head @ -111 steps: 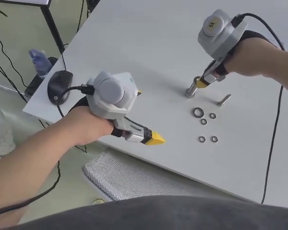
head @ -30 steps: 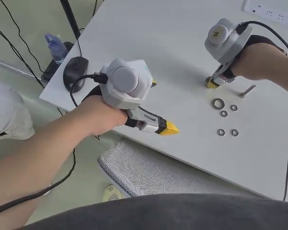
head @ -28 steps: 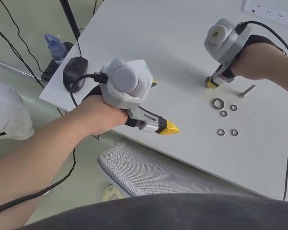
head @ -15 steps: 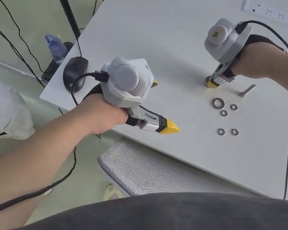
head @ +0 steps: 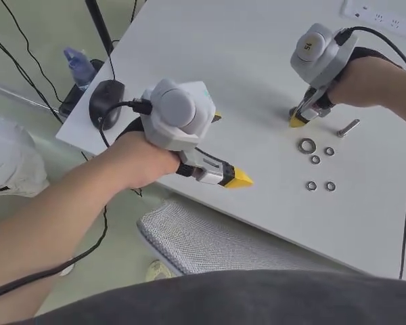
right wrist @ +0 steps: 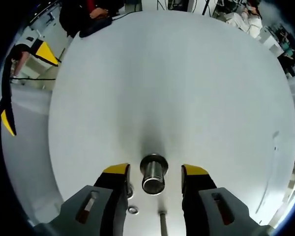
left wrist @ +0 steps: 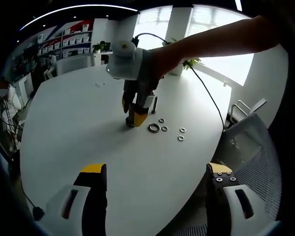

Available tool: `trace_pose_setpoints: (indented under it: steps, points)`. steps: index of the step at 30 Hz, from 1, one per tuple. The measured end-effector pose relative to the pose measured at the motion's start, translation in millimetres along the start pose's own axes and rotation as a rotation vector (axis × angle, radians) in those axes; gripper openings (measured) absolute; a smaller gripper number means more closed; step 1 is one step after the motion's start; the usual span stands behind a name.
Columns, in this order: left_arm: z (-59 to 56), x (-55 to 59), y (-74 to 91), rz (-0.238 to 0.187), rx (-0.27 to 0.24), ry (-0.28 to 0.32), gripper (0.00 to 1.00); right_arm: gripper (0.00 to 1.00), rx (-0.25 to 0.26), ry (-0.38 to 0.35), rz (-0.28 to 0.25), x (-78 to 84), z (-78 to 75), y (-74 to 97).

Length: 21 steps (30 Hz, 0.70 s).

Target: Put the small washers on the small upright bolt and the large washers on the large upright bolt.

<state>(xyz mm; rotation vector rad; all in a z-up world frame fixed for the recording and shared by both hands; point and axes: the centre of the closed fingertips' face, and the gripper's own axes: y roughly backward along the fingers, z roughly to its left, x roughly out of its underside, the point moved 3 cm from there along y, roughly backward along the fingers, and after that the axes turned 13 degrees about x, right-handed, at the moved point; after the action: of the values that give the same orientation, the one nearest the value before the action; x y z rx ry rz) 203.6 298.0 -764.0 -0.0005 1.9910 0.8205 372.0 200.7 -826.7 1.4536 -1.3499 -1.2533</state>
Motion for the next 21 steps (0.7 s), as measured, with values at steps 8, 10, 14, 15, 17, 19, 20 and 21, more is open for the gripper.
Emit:
trace_pose_setpoints:
  steps: [8, 10, 14, 15, 17, 19, 20, 21]
  points:
    - [-0.5, -3.9, 1.6, 0.001, -0.001, -0.016, 0.83, 0.44, -0.004, 0.0, -0.019, -3.4, -1.5, 9.7]
    - [-1.1, -4.5, 1.1, 0.0, 0.001, -0.015, 0.83, 0.45, -0.006, 0.006, -0.025, -3.1, -1.8, 13.7]
    - [-3.8, -6.7, 1.8, 0.007, 0.002, -0.035, 0.83, 0.45, -0.012, -0.005, -0.046, -3.7, -2.9, 24.3]
    - [-3.2, -7.7, 2.8, 0.0, -0.002, -0.031, 0.83, 0.44, -0.012, -0.008, -0.05, -4.2, -2.9, 27.3]
    - [-3.2, -7.9, 3.6, -0.004, -0.004, -0.022, 0.83, 0.44, -0.007, -0.006, -0.061, -5.3, -3.1, 31.6]
    - [-3.5, -6.4, 4.2, 0.007, -0.008, -0.029, 0.83, 0.44, -0.005, -0.003, -0.062, -4.0, -3.4, 34.9]
    - [-3.9, -6.0, 4.3, 0.009, -0.009, -0.031, 0.83, 0.44, -0.004, -0.002, -0.062, -3.4, -3.6, 36.3]
    - [-4.4, -5.9, 4.5, 0.009, -0.009, -0.031, 0.83, 0.44, -0.002, -0.002, -0.061, -3.0, -3.8, 37.8]
